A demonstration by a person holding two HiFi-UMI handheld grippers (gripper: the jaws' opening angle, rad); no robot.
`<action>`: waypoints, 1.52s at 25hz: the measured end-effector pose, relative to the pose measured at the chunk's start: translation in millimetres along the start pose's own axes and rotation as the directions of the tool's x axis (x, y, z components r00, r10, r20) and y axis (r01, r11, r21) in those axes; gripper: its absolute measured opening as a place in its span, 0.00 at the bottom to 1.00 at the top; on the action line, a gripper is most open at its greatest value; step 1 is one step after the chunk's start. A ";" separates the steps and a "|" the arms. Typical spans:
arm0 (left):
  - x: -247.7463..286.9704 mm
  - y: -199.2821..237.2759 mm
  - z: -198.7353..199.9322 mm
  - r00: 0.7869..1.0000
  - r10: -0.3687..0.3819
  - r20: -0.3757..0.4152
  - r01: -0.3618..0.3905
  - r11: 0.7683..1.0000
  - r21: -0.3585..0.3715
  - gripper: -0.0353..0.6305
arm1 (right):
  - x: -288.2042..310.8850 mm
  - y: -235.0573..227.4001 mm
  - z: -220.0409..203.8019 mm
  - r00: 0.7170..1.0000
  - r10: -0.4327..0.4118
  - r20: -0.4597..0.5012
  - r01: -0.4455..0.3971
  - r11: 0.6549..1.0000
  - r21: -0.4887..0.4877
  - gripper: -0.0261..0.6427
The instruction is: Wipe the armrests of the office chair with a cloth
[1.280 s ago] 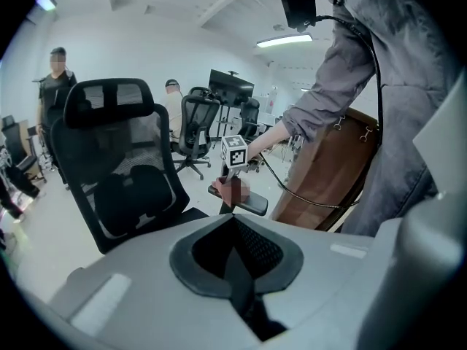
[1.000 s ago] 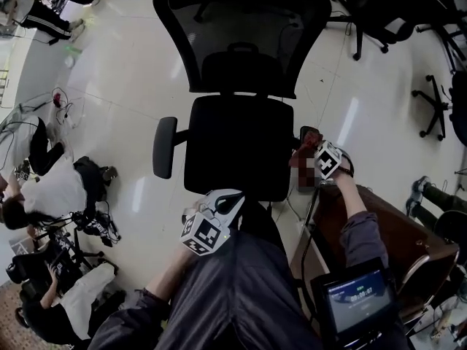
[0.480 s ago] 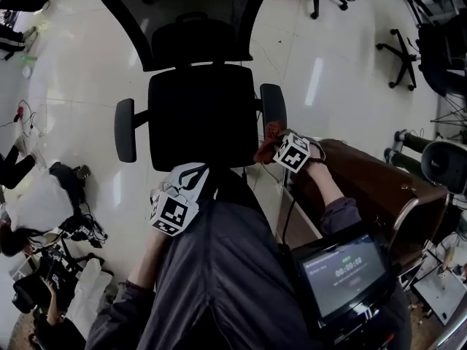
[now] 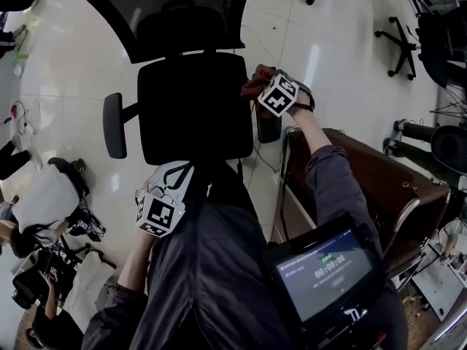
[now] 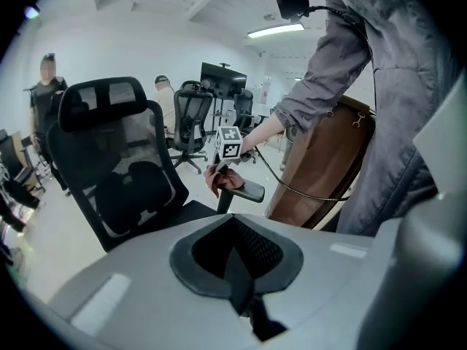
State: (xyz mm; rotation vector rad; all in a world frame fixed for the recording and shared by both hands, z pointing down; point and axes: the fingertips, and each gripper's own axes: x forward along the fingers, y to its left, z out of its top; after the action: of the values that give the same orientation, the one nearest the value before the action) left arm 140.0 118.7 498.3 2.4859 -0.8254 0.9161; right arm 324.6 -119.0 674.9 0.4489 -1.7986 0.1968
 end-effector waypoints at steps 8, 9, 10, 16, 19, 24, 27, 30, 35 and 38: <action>10.5 -0.7 1.4 0.999 -0.028 -0.016 0.028 1.000 -0.014 0.08 | -3.2 30.6 -8.2 0.999 0.044 0.017 -0.044 0.999 0.015 0.07; 11.8 -1.9 2.0 0.999 -0.031 -0.014 0.031 0.999 -0.012 0.08 | -7.6 44.5 -13.2 0.998 0.058 0.020 -0.058 0.998 0.001 0.07; 13.1 -2.9 2.8 0.999 -0.032 -0.013 0.032 0.999 -0.010 0.08 | -11.9 59.6 -18.5 0.997 0.073 0.022 -0.072 0.997 -0.013 0.07; 22.9 0.9 11.5 0.999 -0.043 0.004 0.043 0.999 0.003 0.08 | -39.9 131.2 -52.6 0.989 0.147 0.012 -0.147 0.989 -0.007 0.07; 30.1 4.0 13.4 0.999 -0.043 0.014 0.042 0.999 0.005 0.08 | -52.7 158.4 -64.4 0.974 0.224 0.024 -0.224 0.975 0.002 0.07; 47.3 15.0 12.3 1.000 -0.017 0.024 0.017 1.000 -0.017 0.08 | -72.8 154.6 -70.1 0.979 0.178 0.097 -0.183 0.982 0.043 0.07; 55.6 27.2 2.5 1.000 0.007 0.027 -0.006 0.999 -0.038 0.08 | -67.5 114.2 -47.3 0.986 0.057 0.157 -0.067 0.996 0.059 0.07; 58.3 27.7 -11.1 1.000 0.005 0.018 -0.004 0.999 -0.053 0.08 | -62.0 53.5 -20.0 0.971 -0.092 0.219 0.075 0.994 0.082 0.07; 48.2 22.1 -28.2 1.000 0.001 0.010 0.000 0.997 -0.076 0.08 | -27.6 -20.9 -3.5 0.972 -0.159 0.172 0.137 0.982 0.129 0.07; 32.7 25.5 -41.9 1.000 0.016 0.013 -0.015 0.996 -0.091 0.08 | -2.0 -8.7 -14.9 0.991 -0.096 0.093 0.083 0.987 0.139 0.07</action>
State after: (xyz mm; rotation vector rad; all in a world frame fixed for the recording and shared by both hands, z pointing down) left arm 124.6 107.7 554.1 2.4132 -0.8723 0.8479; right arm 341.8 -121.1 676.2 0.6441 -1.8645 0.2378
